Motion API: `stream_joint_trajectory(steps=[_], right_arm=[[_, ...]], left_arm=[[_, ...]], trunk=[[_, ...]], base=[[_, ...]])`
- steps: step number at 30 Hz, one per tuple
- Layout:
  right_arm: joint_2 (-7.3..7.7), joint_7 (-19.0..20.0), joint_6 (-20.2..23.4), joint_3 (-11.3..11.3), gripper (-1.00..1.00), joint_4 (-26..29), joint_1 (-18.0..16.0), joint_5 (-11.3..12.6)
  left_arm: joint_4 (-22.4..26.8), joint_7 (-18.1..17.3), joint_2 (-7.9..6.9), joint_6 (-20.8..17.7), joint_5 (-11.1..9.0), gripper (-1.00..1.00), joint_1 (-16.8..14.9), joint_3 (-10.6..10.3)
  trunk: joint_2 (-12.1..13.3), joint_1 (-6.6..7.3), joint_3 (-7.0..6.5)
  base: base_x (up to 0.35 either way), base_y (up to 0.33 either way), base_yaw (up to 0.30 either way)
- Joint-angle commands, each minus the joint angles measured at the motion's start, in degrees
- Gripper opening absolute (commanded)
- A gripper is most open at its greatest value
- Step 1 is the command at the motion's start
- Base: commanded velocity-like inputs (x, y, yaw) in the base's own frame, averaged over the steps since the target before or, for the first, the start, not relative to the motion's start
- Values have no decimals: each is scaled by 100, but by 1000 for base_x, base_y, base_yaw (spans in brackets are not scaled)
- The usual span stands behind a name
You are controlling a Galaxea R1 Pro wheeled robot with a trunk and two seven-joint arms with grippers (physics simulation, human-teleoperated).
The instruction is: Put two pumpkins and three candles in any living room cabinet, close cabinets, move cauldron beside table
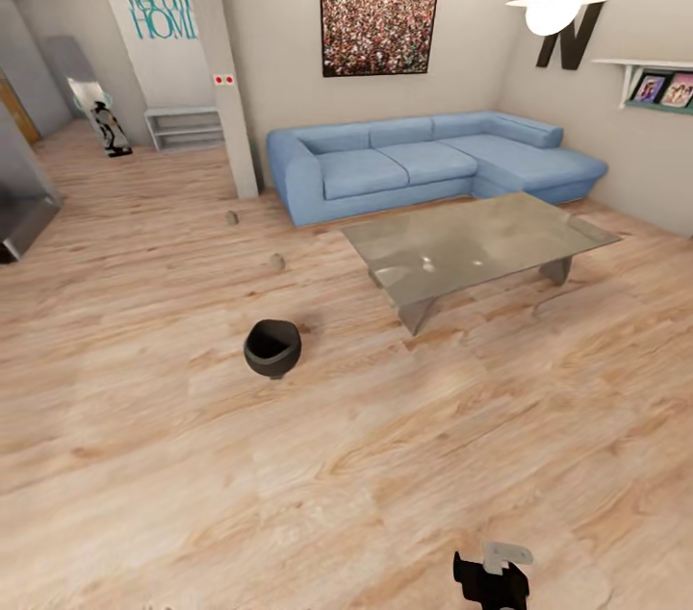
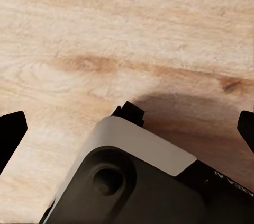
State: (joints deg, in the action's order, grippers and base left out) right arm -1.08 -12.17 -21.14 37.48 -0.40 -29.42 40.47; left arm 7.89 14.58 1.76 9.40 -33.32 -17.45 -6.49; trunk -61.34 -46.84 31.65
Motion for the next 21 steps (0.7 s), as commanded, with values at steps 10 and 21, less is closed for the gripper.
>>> stream_joint_trajectory(steps=[10, 21], right_arm=[[-7, -22, -6, 49, 100, -4, -2, 31], [-17, -22, -4, 49, 100, -4, -2, 31]], left_arm=[[-3, 28, -7, 18, -51, 100, -4, -46], [-1, 28, -16, 18, -52, 100, -4, -45]], trunk=[[-3, 0, 5], [-3, 0, 5]], base=[[0, 0, 289], [7, 0, 290]])
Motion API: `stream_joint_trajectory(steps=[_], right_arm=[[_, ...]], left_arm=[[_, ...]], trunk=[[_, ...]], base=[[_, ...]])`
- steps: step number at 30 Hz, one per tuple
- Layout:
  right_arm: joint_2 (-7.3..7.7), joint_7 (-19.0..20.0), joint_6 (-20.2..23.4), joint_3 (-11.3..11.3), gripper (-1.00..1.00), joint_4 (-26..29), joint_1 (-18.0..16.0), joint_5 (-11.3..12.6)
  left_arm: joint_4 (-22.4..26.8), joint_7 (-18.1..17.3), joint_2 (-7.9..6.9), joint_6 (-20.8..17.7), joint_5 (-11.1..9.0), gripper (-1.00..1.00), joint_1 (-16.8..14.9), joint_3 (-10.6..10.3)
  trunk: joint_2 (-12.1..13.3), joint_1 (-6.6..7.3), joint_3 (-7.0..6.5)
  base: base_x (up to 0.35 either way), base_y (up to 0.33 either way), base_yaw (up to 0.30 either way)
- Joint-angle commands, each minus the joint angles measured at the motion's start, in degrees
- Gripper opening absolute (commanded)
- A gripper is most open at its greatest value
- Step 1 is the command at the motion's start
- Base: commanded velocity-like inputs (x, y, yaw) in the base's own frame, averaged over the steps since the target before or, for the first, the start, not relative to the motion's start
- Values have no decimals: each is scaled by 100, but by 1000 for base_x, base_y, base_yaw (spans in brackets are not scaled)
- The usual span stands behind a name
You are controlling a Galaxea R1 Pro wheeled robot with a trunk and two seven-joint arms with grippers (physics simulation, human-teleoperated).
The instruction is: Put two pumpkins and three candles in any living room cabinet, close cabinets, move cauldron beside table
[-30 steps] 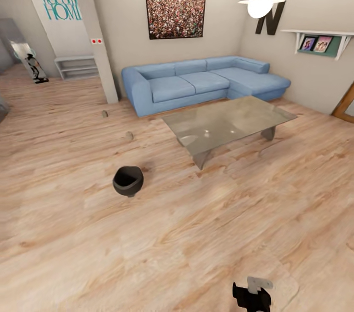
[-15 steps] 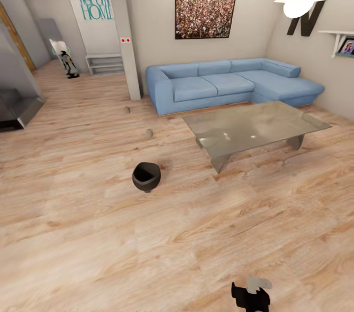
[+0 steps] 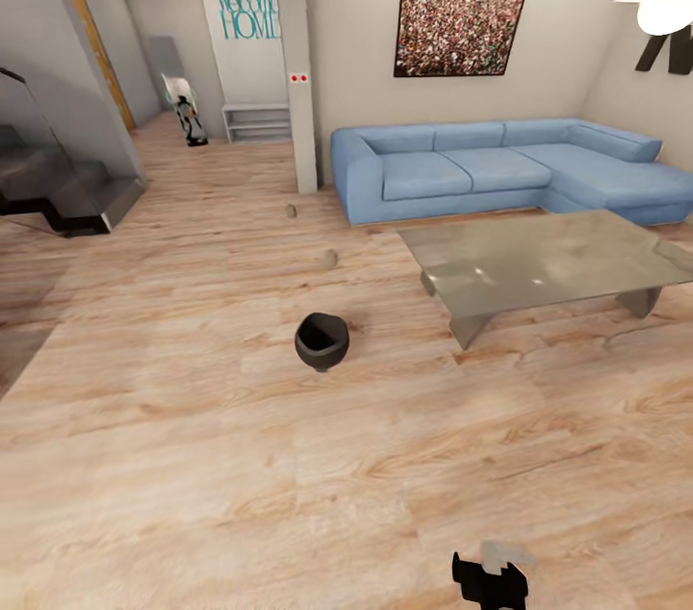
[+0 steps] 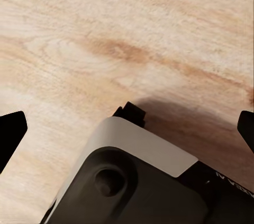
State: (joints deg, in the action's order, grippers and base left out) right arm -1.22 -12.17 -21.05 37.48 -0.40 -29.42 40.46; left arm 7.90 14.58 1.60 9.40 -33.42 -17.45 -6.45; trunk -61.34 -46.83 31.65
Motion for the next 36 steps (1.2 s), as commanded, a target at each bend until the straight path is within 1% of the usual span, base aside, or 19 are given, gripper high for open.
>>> stream_joint_trajectory(steps=[1, 6, 14, 32, 36], right_arm=[[-9, -22, -13, 49, 100, -4, -2, 32], [-26, -21, -13, 49, 100, -4, -2, 32], [-27, -5, -4, 55, 100, -4, -2, 24], [-27, 56, 5, 57, 100, -4, -2, 23], [-27, 57, 5, 57, 100, -4, -2, 23]], left_arm=[[-4, 28, -1, 18, -45, 100, -4, -49], [-4, 28, 0, 18, -46, 100, -4, -49], [-3, 28, -2, 18, -44, 100, -3, -49], [-7, 28, -2, 18, -42, 100, -1, -49], [-2, 28, -2, 18, -42, 100, -1, -50]], trunk=[[-3, -1, 5], [-3, -1, 5], [-3, -1, 5], [-3, -1, 5], [-3, -1, 5]], base=[[59, 0, 290], [97, 39, 290], [258, 166, 262], [290, 199, 10], [290, 196, -163]])
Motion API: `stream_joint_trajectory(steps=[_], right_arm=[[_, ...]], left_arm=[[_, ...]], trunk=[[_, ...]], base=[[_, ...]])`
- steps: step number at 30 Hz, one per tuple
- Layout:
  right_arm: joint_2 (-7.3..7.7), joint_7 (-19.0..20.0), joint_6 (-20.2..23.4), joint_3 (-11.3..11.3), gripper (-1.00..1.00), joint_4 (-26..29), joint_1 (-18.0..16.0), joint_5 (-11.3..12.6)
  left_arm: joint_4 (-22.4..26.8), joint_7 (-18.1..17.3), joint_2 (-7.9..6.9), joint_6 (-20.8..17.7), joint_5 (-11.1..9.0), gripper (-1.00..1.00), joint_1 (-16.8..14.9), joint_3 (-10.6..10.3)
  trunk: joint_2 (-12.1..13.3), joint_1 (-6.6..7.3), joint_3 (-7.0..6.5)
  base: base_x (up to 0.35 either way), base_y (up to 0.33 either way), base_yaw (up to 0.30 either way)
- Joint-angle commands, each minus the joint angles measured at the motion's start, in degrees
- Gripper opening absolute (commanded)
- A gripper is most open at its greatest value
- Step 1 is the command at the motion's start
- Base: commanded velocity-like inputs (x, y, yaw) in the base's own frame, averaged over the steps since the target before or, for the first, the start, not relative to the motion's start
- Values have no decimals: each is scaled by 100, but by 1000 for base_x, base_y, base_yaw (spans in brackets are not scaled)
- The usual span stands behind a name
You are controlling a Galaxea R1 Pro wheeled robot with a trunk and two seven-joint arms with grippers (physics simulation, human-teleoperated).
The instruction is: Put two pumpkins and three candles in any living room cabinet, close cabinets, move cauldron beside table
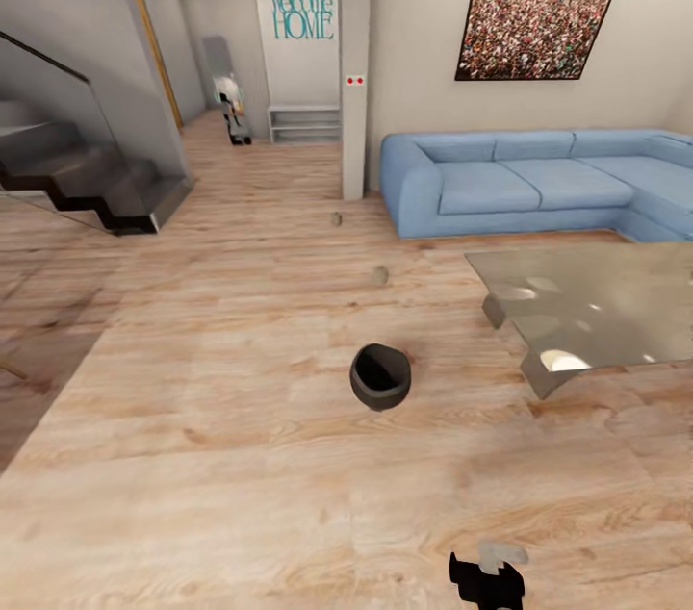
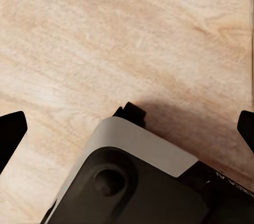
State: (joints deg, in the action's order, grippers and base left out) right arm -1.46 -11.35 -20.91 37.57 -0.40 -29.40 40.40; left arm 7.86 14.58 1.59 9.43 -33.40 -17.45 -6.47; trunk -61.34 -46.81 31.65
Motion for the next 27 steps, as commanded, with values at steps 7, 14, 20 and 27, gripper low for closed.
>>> stream_joint_trajectory(steps=[7, 14, 20, 27], right_arm=[[-3, -25, -4, 48, 100, -4, -4, 29], [-3, -25, -1, 48, 100, -4, -4, 29], [-3, -25, -1, 46, 100, -4, -4, 29], [0, -25, -13, 47, 100, -11, -4, 29]], left_arm=[[0, 27, -1, 15, -44, 100, 1, -49], [2, 27, -1, 15, -44, 100, 3, -50], [4, 27, -1, 15, -44, 100, 5, -49], [5, 27, -1, 15, -44, 100, 5, -50]], trunk=[[-3, -3, 5], [-3, -3, 5], [-3, -3, 5], [-3, -3, 5]], base=[[290, 186, -236], [308, 70, -122], [331, 4, -108], [332, 0, -48]])
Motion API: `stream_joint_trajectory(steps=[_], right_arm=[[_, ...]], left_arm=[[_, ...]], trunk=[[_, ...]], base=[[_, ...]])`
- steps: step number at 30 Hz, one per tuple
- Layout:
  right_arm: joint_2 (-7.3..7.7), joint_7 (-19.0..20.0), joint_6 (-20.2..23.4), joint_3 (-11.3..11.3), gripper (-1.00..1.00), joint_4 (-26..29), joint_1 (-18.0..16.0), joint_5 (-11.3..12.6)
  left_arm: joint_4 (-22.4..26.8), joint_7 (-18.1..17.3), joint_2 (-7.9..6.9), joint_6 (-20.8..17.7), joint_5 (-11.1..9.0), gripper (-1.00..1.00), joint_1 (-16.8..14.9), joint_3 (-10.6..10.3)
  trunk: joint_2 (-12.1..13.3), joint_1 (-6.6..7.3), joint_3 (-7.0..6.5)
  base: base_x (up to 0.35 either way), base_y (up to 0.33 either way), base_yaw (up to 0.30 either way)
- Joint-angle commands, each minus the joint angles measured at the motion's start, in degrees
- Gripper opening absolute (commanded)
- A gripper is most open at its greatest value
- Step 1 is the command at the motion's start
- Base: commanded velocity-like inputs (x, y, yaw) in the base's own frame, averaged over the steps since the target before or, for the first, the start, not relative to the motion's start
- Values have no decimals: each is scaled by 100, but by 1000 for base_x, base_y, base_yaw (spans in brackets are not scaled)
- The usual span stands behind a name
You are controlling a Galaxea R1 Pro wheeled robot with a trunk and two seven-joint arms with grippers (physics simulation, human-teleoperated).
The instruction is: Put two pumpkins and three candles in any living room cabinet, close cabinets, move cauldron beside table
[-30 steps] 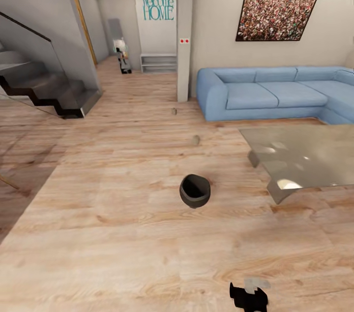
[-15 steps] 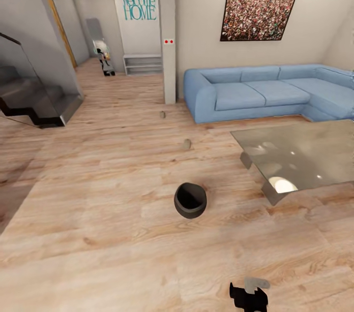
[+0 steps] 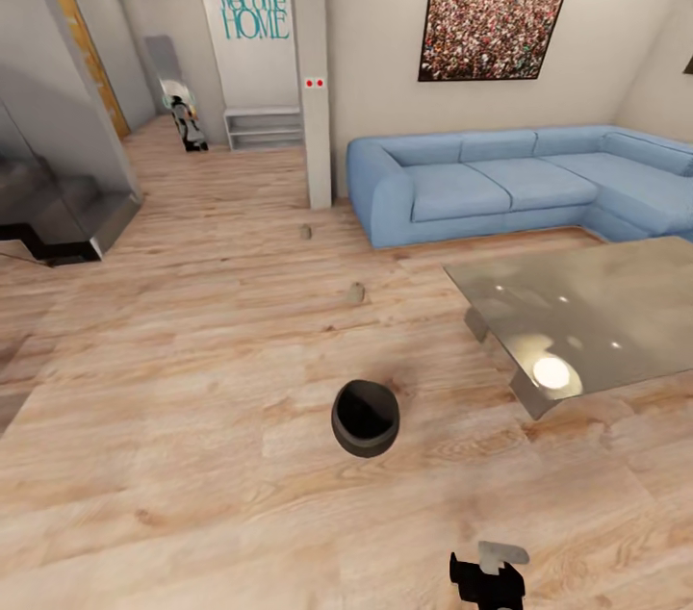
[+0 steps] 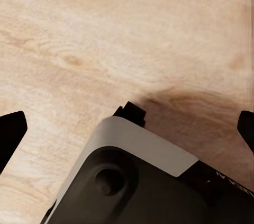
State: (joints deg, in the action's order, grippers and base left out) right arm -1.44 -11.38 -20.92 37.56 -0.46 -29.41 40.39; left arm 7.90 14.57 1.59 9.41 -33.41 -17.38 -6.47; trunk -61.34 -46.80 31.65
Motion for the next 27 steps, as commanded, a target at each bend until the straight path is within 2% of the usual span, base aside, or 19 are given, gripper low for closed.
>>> stream_joint_trajectory(steps=[1, 27], right_arm=[[0, -22, -14, 49, 100, -6, -3, 30], [3, -25, 16, 50, 100, 2, -3, 39]], left_arm=[[1, 28, 0, 17, -43, 100, -2, -50], [-3, 28, -6, 17, -43, 100, 5, -47]], trunk=[[-3, -4, 5], [-3, -4, 5]], base=[[333, 0, -5], [332, 0, 0]])
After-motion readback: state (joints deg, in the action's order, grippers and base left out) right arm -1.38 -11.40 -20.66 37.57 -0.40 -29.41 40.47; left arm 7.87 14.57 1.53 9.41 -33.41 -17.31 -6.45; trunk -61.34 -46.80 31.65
